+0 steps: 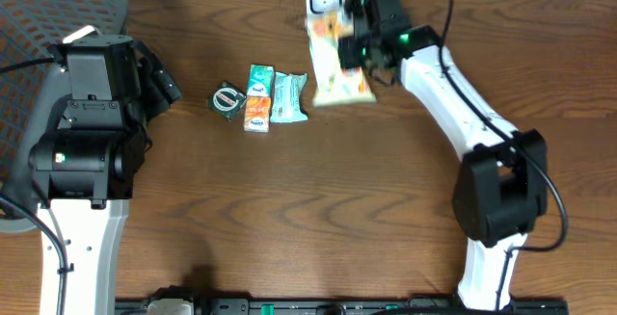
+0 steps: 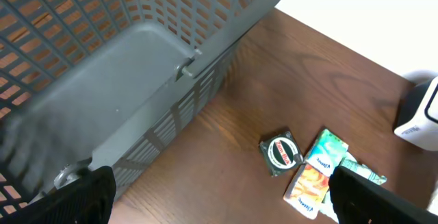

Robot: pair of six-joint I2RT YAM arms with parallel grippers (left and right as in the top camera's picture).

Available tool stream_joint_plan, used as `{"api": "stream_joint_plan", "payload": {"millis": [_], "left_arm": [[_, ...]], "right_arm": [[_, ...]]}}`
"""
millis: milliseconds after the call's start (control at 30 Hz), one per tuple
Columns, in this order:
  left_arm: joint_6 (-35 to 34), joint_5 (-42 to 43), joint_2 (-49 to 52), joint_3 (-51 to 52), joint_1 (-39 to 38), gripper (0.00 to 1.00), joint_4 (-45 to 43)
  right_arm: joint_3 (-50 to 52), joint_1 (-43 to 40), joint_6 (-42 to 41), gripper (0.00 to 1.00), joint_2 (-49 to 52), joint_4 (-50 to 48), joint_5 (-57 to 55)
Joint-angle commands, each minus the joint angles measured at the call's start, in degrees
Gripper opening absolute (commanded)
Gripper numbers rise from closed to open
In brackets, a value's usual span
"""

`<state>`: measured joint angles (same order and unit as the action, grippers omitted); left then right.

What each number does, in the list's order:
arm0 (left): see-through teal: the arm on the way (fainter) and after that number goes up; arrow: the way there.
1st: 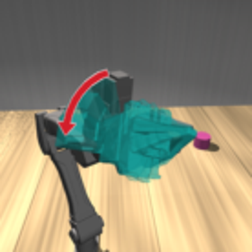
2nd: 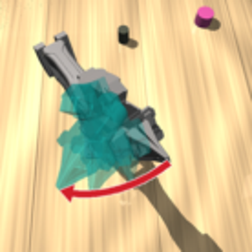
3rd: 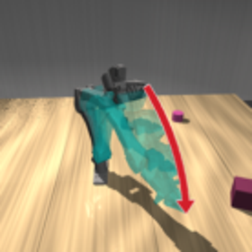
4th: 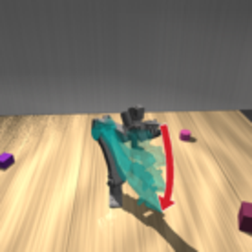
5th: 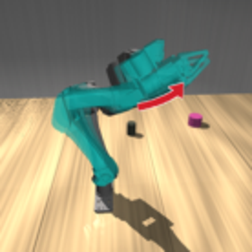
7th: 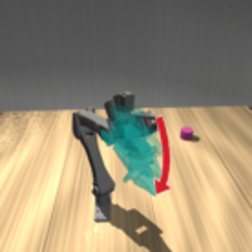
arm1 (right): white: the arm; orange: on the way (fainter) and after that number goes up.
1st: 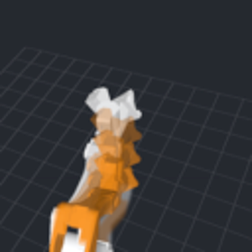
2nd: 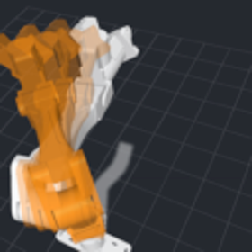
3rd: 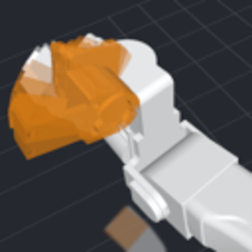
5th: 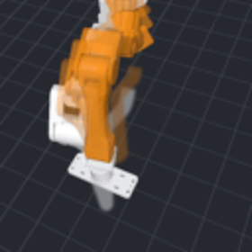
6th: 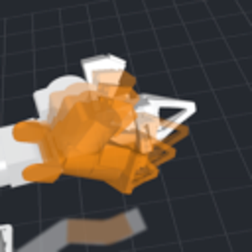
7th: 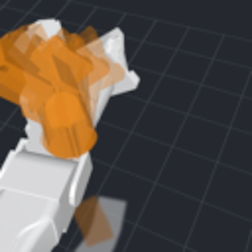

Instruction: Scan the item barcode

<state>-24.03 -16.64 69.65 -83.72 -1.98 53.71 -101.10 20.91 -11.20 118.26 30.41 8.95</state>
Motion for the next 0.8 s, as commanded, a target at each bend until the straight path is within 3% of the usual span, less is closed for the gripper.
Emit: {"api": "stream_joint_plan", "payload": {"millis": [0,167,367,633,767], "left_arm": [[-0.28,-0.59,-0.42,-0.74,0.20,0.98,0.09],[-0.28,-0.59,-0.42,-0.74,0.20,0.98,0.09],[-0.28,-0.59,-0.42,-0.74,0.20,0.98,0.09],[-0.28,-0.59,-0.42,-0.74,0.20,0.97,0.09],[-0.28,-0.59,-0.42,-0.74,0.20,0.98,0.09]], "right_arm": [[-1.44,-0.15,-2.40,0.01,-1.95,-8.04,-1.70],[-1.44,-0.15,-5.33,0.01,-0.26,-22.32,-10.36],[-2.71,-0.26,-6.58,0.01,6.03,-33.33,-10.56],[-10.78,-0.57,-1.92,0.01,16.87,-39.80,-12.04],[-10.91,-1.09,-2.01,0.01,17.38,-40.06,-12.04]]}}
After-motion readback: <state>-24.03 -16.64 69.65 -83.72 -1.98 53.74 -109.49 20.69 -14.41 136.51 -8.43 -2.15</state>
